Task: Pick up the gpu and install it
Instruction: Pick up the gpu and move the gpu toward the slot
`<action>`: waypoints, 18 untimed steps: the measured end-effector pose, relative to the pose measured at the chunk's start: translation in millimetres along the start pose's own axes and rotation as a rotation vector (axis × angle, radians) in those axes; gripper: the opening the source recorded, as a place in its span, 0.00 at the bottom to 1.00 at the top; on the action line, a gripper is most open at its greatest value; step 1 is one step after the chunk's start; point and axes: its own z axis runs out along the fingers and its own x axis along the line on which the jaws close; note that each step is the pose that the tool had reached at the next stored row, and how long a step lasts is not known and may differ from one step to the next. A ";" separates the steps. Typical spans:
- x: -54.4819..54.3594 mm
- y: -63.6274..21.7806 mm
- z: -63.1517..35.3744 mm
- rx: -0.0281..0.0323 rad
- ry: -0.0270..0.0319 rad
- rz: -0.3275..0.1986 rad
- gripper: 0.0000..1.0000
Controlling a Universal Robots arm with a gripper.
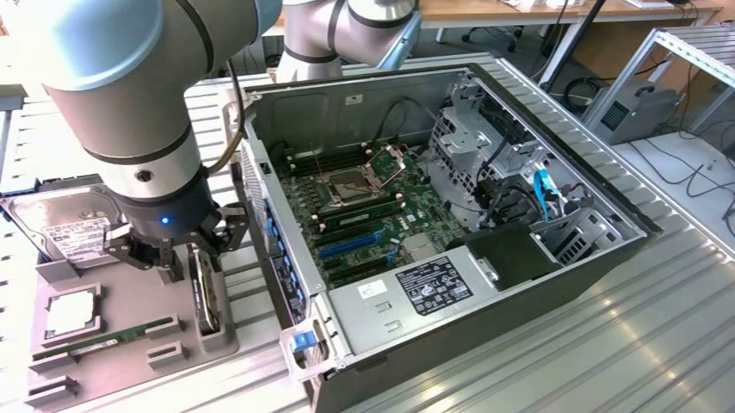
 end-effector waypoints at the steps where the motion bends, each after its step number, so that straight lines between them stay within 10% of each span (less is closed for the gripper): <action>1: 0.0 0.3 0.1 -0.0001 -0.0001 0.000 0.48; 7: 0.1 0.6 0.8 -0.0005 0.0004 0.000 0.28; 18: 0.2 0.5 4.8 -0.0005 0.0006 -0.002 0.27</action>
